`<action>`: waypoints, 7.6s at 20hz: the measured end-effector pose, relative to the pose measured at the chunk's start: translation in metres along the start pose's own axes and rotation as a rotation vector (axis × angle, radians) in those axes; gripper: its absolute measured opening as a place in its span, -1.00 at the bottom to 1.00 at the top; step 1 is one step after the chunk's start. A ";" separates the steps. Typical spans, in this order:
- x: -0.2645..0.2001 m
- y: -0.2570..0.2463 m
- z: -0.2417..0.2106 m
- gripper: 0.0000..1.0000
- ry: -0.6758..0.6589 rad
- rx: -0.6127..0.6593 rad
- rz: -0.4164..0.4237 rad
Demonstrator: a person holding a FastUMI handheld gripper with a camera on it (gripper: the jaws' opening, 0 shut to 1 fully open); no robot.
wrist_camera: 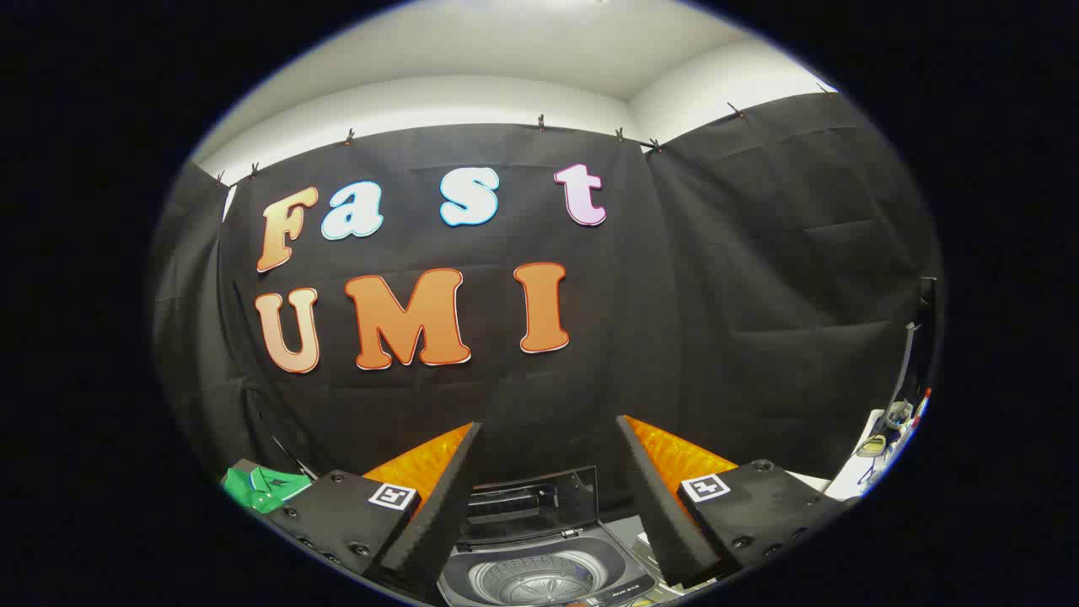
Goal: Put the clothes into the washing machine and then close the washing machine lid.
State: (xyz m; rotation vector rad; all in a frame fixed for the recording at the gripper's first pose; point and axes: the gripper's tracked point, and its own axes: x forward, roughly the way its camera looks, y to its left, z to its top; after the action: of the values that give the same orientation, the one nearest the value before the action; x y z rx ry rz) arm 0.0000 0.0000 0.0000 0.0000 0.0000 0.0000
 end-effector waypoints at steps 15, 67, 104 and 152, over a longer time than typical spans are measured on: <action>-0.007 0.008 0.001 0.97 0.002 -0.005 -0.004; -0.123 0.403 -0.256 0.98 0.608 -0.142 0.812; -0.036 0.280 -0.169 -0.69 0.430 -0.028 0.580; 0.050 0.047 -0.474 -0.68 0.961 -0.154 0.084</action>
State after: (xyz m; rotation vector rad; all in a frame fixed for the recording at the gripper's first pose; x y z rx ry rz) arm 0.0498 0.0474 -0.4742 -0.1545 0.9608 0.0837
